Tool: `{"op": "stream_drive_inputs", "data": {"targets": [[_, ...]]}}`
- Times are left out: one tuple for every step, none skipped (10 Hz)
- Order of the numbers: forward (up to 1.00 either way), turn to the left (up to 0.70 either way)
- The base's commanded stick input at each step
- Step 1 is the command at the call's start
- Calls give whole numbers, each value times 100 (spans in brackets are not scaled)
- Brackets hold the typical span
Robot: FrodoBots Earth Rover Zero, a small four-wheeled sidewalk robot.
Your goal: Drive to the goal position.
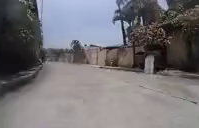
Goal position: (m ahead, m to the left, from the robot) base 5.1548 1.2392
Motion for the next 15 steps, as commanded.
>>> {"op": "stream_drive_inputs", "data": {"targets": [[100, 0], [100, 0], [100, 25], [100, 32], [100, 14], [100, 1], [100, 0], [100, 0], [100, 0], [100, 0], [100, 0], [100, 0], [100, 0], [100, 2], [100, 22]]}}
